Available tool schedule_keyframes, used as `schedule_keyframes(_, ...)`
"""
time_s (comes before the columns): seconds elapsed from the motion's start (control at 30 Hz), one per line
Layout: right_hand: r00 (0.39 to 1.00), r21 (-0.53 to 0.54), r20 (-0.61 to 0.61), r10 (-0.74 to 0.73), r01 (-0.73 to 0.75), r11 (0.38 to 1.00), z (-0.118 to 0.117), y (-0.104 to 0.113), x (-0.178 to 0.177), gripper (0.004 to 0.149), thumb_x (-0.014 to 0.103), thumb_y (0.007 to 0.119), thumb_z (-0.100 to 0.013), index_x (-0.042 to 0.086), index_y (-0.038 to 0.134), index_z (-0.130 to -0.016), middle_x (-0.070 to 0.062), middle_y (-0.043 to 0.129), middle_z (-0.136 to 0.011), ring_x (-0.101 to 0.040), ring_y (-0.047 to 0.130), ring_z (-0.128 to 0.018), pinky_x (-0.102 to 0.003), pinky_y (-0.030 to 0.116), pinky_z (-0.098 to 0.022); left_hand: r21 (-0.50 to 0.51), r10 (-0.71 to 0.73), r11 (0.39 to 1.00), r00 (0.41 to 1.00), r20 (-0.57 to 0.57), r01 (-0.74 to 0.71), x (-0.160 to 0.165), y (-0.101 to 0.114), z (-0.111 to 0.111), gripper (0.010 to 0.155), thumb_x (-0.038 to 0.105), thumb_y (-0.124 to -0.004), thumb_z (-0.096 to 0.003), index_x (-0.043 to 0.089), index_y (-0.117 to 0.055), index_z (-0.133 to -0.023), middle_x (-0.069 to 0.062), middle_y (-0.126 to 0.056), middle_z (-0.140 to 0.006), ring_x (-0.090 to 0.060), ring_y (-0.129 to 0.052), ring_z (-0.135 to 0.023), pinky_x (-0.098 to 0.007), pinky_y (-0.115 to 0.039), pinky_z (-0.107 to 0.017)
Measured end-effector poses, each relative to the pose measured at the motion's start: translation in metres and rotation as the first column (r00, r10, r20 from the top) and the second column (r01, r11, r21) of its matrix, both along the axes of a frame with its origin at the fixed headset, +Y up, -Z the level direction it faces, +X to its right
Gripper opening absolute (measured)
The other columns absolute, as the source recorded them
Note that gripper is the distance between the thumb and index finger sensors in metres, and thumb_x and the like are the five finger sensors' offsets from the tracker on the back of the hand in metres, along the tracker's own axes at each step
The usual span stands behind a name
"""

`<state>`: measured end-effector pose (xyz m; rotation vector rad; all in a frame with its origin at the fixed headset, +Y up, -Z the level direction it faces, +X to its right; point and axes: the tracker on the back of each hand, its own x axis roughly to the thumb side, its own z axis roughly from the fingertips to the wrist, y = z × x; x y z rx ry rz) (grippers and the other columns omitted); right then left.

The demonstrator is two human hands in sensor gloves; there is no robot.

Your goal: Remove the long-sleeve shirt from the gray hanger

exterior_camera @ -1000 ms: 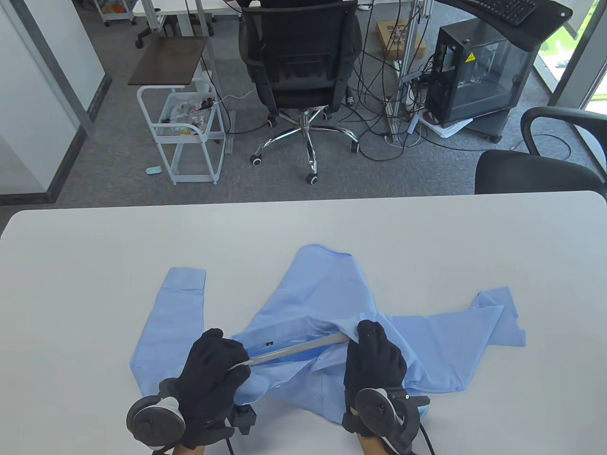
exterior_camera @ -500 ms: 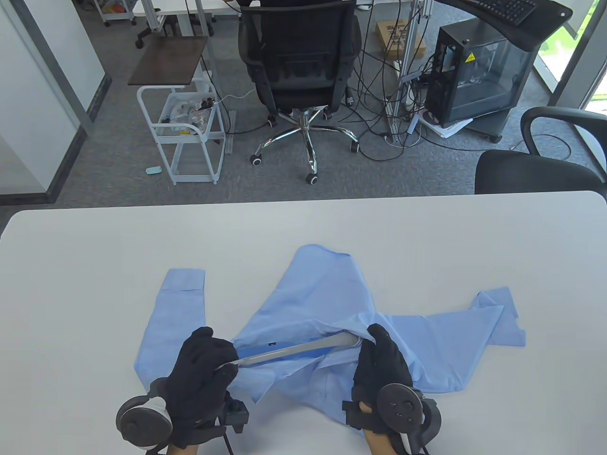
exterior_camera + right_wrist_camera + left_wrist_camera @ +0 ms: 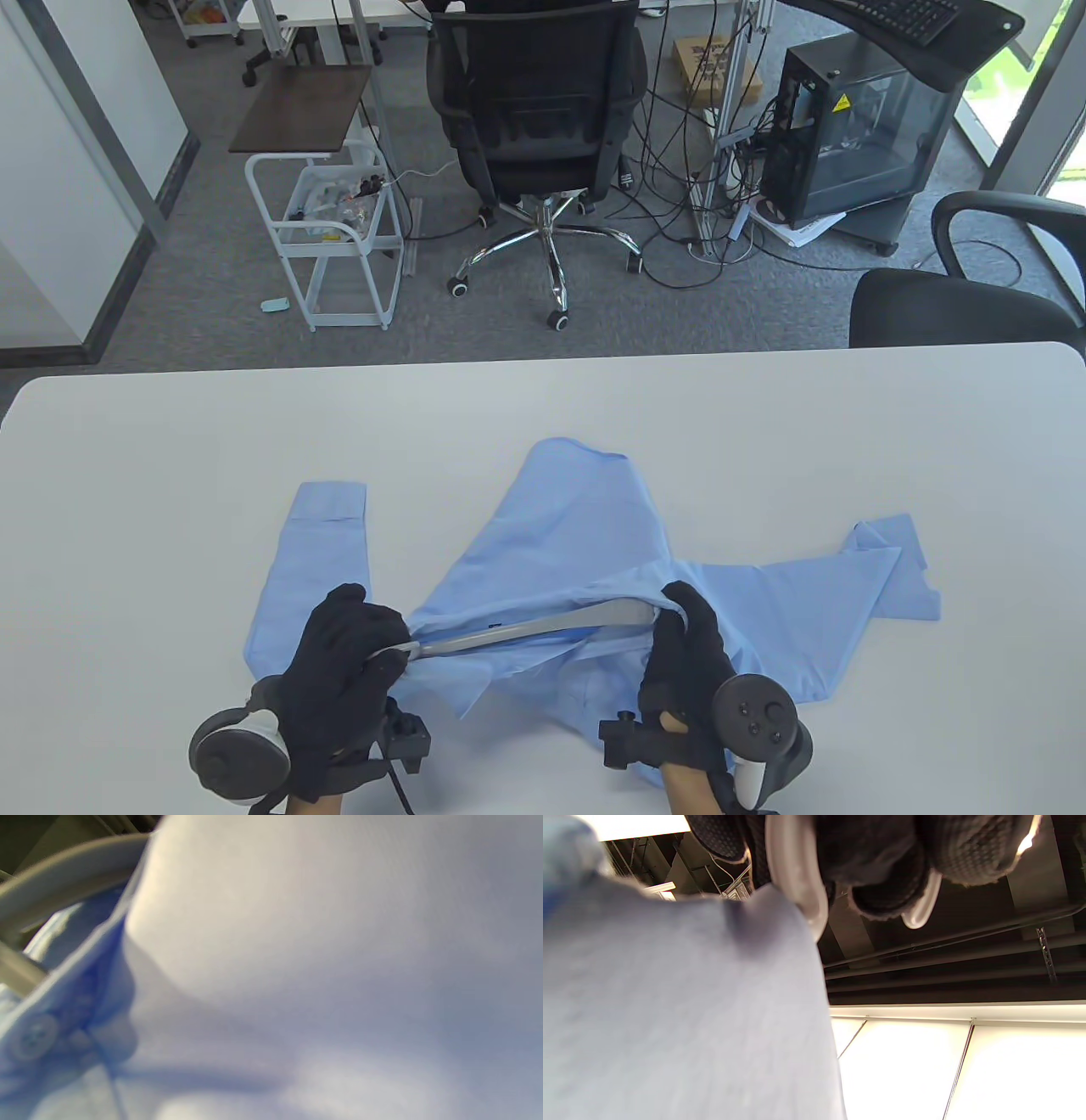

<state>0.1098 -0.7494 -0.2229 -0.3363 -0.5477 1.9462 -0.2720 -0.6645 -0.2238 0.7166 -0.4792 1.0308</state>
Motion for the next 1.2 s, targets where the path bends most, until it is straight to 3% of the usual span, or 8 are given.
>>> schedule_keyframes(0.13, 1.0, 0.005, -0.018, -0.001, 0.001, 1.0, -0.001, -0.001, -0.001, 0.049, 0.028, 0.071, -0.06, 0.018, 0.061, -0.107, -0.01, 0.091, -0.074, -0.019, 0.098, -0.051, -0.053, 0.077, -0.057, -0.006, 0.014, 1.0, 1.0, 0.007, -0.013, -0.003, -0.001, -0.001, 0.047, 0.064, -0.074, -0.0423, 0.028, -0.094, -0.066, 0.014, -0.091, -0.039, -0.01, -0.101, -0.06, -0.049, -0.063, -0.077)
schedule_keyframes(0.33, 0.997, -0.06, -0.074, -0.003, -0.001, 0.998, -0.007, -0.01, -0.002, 0.041, 0.025, 0.073, -0.059, 0.019, 0.072, -0.1, -0.013, 0.092, -0.071, -0.023, 0.097, -0.048, -0.057, 0.074, -0.056, 0.015, 0.135, 0.991, 0.99, 0.03, -0.135, -0.011, 0.001, 0.001, 0.047, 0.064, -0.072, -0.0431, 0.029, -0.093, -0.067, 0.015, -0.091, -0.039, -0.01, -0.102, -0.059, -0.048, -0.064, -0.076)
schedule_keyframes(0.57, 0.931, -0.093, -0.089, 0.353, -0.361, 0.928, -0.008, -0.003, -0.018, 0.041, 0.025, 0.073, -0.059, 0.016, 0.073, -0.099, -0.013, 0.092, -0.074, -0.027, 0.097, -0.052, -0.061, 0.07, -0.058, 0.054, -0.001, 0.999, 0.999, -0.048, 0.004, -0.004, 0.002, 0.005, 0.047, 0.065, -0.073, -0.0426, 0.03, -0.093, -0.066, 0.016, -0.091, -0.039, -0.009, -0.101, -0.059, -0.047, -0.065, -0.076)
schedule_keyframes(0.7, 0.874, -0.084, -0.153, 0.46, -0.476, 0.876, -0.011, -0.002, -0.026, 0.041, 0.023, 0.073, -0.059, 0.018, 0.073, -0.1, -0.015, 0.087, -0.084, -0.035, 0.093, -0.066, -0.065, 0.065, -0.061, 0.056, -0.004, 0.998, 0.999, -0.044, 0.007, -0.004, 0.003, 0.006, 0.047, 0.065, -0.073, -0.0426, 0.03, -0.093, -0.066, 0.016, -0.091, -0.039, -0.009, -0.101, -0.059, -0.047, -0.064, -0.076)
schedule_keyframes(0.87, 0.835, -0.193, -0.27, 0.48, -0.535, 0.822, -0.017, -0.008, -0.032, 0.043, 0.019, 0.072, -0.06, 0.012, 0.071, -0.102, -0.023, 0.077, -0.094, -0.055, 0.073, -0.086, -0.073, 0.05, -0.064, 0.056, -0.09, 0.994, 0.995, -0.053, 0.093, 0.005, 0.002, 0.007, 0.047, 0.065, -0.073, -0.0424, 0.03, -0.093, -0.066, 0.016, -0.091, -0.039, -0.009, -0.102, -0.058, -0.047, -0.064, -0.076)
schedule_keyframes(1.0, 0.847, -0.264, -0.344, 0.406, -0.502, 0.824, -0.021, -0.015, -0.031, 0.048, 0.024, 0.069, -0.062, 0.006, 0.065, -0.107, -0.033, 0.064, -0.101, -0.068, 0.056, -0.09, -0.078, 0.039, -0.062, 0.073, -0.164, 0.983, 0.983, -0.08, 0.17, 0.012, 0.002, 0.009, 0.047, 0.065, -0.073, -0.0422, 0.03, -0.093, -0.066, 0.015, -0.091, -0.039, -0.009, -0.102, -0.058, -0.047, -0.064, -0.076)
schedule_keyframes(1.07, 0.853, -0.277, -0.367, 0.371, -0.482, 0.831, -0.021, -0.017, -0.03, 0.055, 0.033, 0.067, -0.064, 0.001, 0.062, -0.109, -0.036, 0.057, -0.104, -0.072, 0.05, -0.091, -0.079, 0.036, -0.061, 0.074, -0.167, 0.982, 0.983, -0.078, 0.172, 0.013, 0.002, 0.009, 0.047, 0.065, -0.073, -0.0421, 0.03, -0.093, -0.066, 0.015, -0.091, -0.039, -0.009, -0.102, -0.058, -0.047, -0.065, -0.076)
schedule_keyframes(1.2, 0.818, -0.321, -0.345, 0.46, -0.563, 0.762, -0.022, -0.018, -0.027, 0.065, 0.042, 0.061, -0.065, -0.004, 0.059, -0.11, -0.041, 0.053, -0.105, -0.074, 0.046, -0.091, -0.08, 0.034, -0.061, 0.06, -0.148, 0.986, 0.986, -0.076, 0.153, 0.01, 0.001, 0.007, 0.047, 0.065, -0.074, -0.0422, 0.03, -0.093, -0.066, 0.015, -0.091, -0.039, -0.009, -0.102, -0.058, -0.047, -0.065, -0.076)
